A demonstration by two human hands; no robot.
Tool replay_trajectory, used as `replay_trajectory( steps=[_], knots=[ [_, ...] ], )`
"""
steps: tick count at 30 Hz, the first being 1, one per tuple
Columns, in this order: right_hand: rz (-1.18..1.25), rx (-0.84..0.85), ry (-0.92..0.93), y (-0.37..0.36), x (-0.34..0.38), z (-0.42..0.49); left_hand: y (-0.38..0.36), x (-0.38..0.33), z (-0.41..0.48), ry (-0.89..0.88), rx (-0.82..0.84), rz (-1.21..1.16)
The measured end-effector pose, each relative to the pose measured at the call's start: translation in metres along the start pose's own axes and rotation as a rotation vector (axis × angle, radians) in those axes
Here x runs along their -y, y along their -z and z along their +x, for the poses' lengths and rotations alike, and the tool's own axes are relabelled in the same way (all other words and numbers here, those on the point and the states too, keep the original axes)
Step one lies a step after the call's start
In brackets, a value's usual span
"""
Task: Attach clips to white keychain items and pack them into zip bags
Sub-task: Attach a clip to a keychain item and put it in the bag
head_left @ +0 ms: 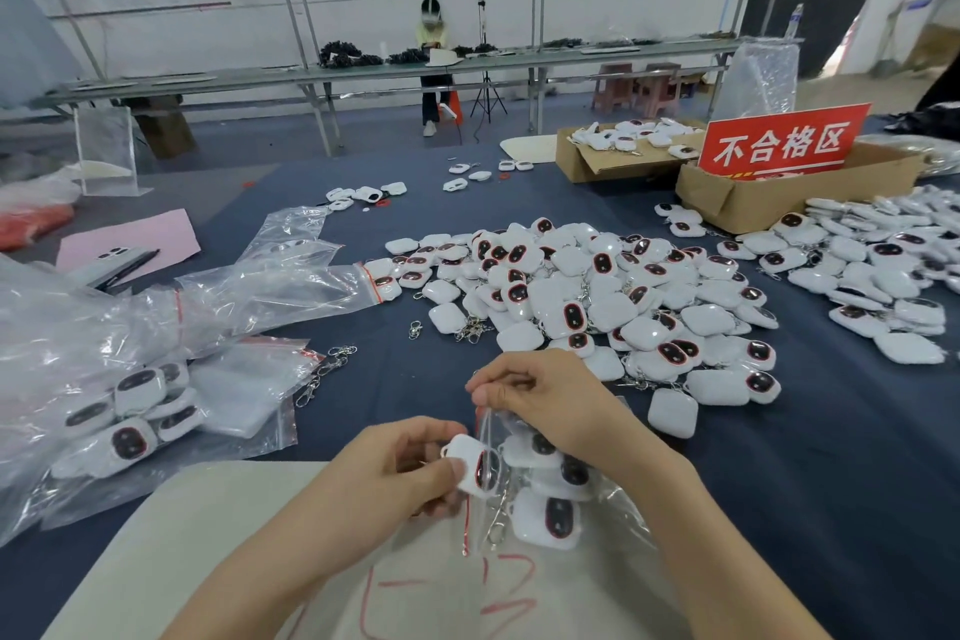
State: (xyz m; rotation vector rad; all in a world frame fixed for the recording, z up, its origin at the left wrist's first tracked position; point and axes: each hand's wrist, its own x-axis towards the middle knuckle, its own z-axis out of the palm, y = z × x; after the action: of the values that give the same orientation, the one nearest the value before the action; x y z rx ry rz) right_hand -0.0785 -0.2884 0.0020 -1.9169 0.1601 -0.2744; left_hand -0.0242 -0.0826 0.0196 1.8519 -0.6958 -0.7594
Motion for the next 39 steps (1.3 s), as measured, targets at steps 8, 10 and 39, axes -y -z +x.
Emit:
replay_trajectory(
  steps=[8,10,39],
  knots=[
    [-0.003,-0.011,-0.002,0.003,-0.001,0.0,-0.02,-0.008,0.02,0.137,-0.182,-0.501],
    [-0.019,-0.01,0.002,0.003,0.0,0.0,-0.026,-0.011,0.023,0.145,-0.14,-0.494],
    [-0.798,-0.336,-0.082,0.032,-0.032,0.001,-0.022,0.008,0.081,-0.112,-0.53,0.108]
  ],
)
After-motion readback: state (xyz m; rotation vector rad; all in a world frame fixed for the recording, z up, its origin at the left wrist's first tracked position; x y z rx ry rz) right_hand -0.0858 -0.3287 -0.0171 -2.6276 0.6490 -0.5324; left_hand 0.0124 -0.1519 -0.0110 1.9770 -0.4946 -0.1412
